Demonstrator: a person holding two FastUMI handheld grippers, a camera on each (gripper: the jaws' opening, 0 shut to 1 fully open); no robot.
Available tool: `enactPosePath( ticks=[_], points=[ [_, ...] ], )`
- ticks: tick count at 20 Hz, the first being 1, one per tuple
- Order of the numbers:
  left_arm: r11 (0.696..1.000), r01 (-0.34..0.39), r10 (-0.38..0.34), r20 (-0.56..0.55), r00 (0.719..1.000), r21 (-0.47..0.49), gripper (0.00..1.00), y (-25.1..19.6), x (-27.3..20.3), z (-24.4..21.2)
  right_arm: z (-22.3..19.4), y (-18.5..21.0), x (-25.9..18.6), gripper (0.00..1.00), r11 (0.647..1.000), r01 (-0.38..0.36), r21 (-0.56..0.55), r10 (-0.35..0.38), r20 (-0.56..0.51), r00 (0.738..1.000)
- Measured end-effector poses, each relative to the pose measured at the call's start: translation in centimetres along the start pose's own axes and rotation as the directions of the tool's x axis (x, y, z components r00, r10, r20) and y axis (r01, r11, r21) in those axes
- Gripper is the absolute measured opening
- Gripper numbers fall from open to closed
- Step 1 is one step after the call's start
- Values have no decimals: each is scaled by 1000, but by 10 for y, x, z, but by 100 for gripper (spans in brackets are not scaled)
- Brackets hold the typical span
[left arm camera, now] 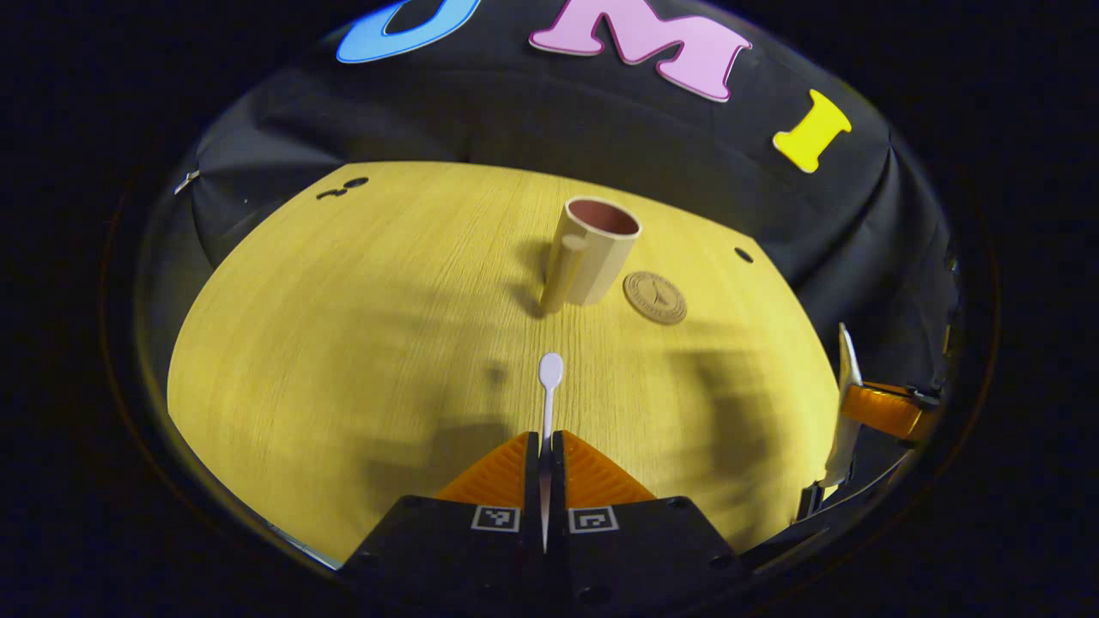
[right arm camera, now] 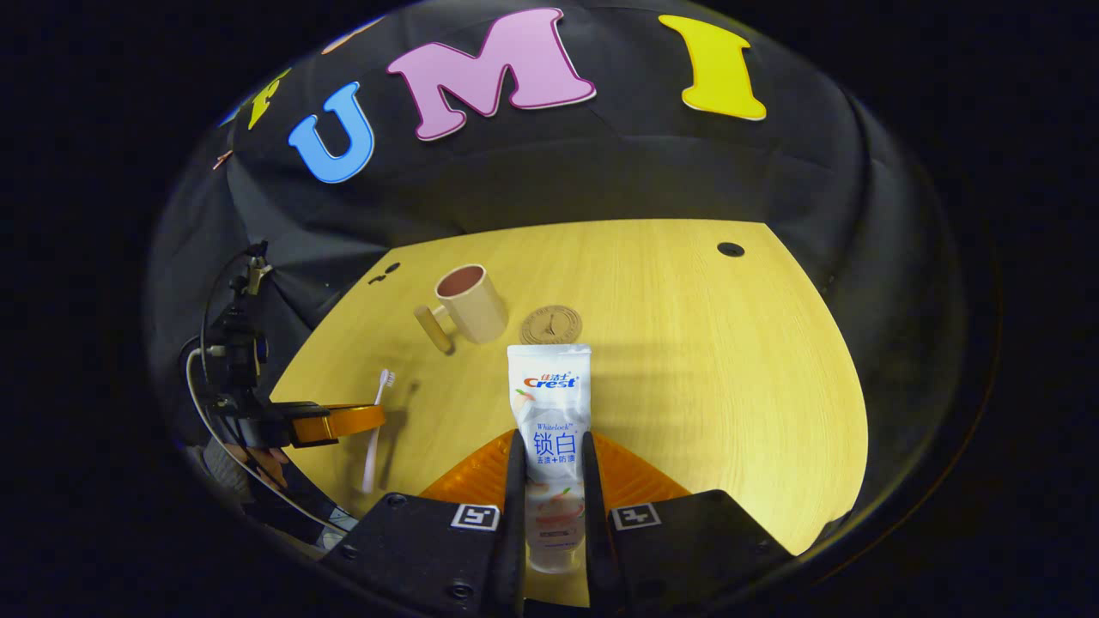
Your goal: Put the toothbrush and toothpaste on the desktop into the cup, then pick up the cup and place it on the coaster on the desktop.
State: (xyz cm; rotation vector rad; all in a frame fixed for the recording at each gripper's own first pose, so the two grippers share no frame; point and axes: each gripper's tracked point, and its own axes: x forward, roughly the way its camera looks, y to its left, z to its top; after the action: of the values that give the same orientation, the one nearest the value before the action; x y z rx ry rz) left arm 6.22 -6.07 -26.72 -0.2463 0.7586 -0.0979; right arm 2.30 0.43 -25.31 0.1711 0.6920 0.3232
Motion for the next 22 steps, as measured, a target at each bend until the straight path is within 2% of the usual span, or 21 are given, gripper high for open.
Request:
enactPosePath(
  ticks=[1,3,4,11,17,22],
  points=[
    [1000,17,-16,23,1000,-3,6,-2,-7,7,10,7,3,27,1000,-13,2,13,21,1000],
    [999,47,-47,67,997,-8,6,-5,-21,19,33,23,7,27,999,-38,-7,38,64,997],
    [998,65,-63,88,994,-12,6,-8,-29,25,45,30,9,32,999,-47,-17,49,87,995],
    [989,149,-141,216,966,-20,6,-15,-83,74,116,87,24,32,993,-110,-48,118,219,969],
    [990,136,-137,292,947,23,6,-6,-123,92,178,119,65,32,989,-147,-28,149,314,938],
    [988,148,-151,325,934,34,6,-4,-132,93,209,124,116,32,988,-157,-9,148,392,908]
  ],
)
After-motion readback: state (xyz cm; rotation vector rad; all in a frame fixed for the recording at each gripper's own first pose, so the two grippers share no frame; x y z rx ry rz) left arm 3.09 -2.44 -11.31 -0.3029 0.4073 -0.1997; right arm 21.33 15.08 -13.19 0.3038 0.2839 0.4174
